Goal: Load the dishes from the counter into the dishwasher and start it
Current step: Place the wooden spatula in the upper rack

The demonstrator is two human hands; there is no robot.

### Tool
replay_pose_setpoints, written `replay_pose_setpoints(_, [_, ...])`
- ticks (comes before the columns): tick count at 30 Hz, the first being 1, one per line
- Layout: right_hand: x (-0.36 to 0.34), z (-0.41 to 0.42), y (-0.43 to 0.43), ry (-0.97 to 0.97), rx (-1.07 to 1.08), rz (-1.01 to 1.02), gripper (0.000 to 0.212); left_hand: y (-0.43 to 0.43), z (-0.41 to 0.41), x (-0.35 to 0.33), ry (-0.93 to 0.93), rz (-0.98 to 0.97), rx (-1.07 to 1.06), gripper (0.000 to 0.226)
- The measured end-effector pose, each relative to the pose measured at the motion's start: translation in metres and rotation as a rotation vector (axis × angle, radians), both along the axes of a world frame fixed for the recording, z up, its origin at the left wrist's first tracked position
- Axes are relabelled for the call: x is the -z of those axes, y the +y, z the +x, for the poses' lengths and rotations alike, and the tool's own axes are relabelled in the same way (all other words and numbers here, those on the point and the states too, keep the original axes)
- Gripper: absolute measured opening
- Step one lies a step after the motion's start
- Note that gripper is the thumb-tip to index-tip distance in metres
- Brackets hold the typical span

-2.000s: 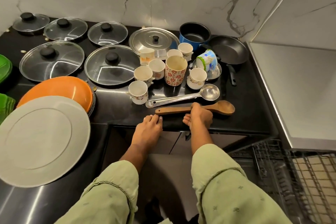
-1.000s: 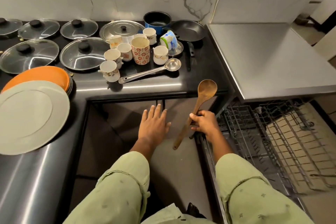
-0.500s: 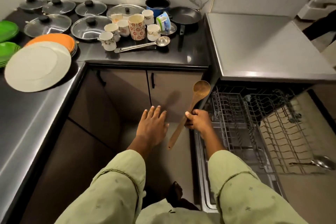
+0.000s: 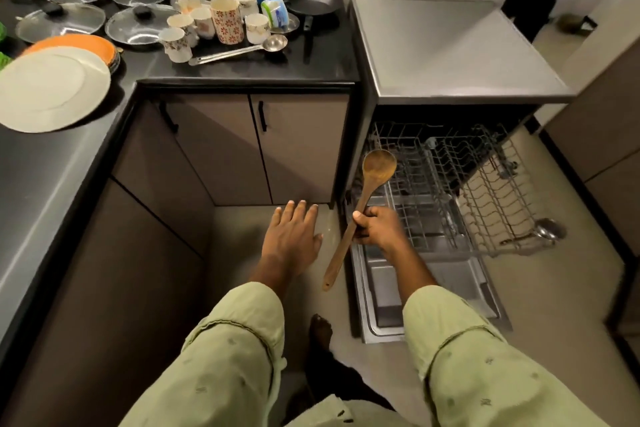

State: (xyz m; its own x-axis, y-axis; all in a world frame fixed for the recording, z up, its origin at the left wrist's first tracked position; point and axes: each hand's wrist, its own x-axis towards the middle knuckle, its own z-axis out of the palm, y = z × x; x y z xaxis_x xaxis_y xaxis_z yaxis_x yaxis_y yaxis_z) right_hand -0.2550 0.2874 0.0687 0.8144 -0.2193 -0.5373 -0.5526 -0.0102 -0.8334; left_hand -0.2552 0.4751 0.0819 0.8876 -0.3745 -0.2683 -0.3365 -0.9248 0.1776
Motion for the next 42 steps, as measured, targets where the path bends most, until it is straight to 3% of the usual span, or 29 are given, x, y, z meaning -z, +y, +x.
replay_pose_setpoints(11, [-0.008,-0.113,-0.121,0.002,0.055,-0.05,0.01,-0.125,-0.085,-0.002,0.037,-0.009,0.105,0.063])
replay_pose_setpoints(22, [0.017,-0.196,-0.317,0.054,0.128,-0.103,0.007,-0.319,-0.149,0.027,0.067,-0.033,0.206,0.06])
replay_pose_setpoints(30, [0.027,-0.183,-0.387,0.064,0.158,-0.115,0.01,-0.379,-0.138,0.046,0.152,0.005,0.202,0.064])
replay_pose_setpoints(42, [0.047,-0.113,-0.472,0.069,0.276,-0.216,0.01,-0.463,-0.059,0.105,0.368,0.069,0.207,0.07])
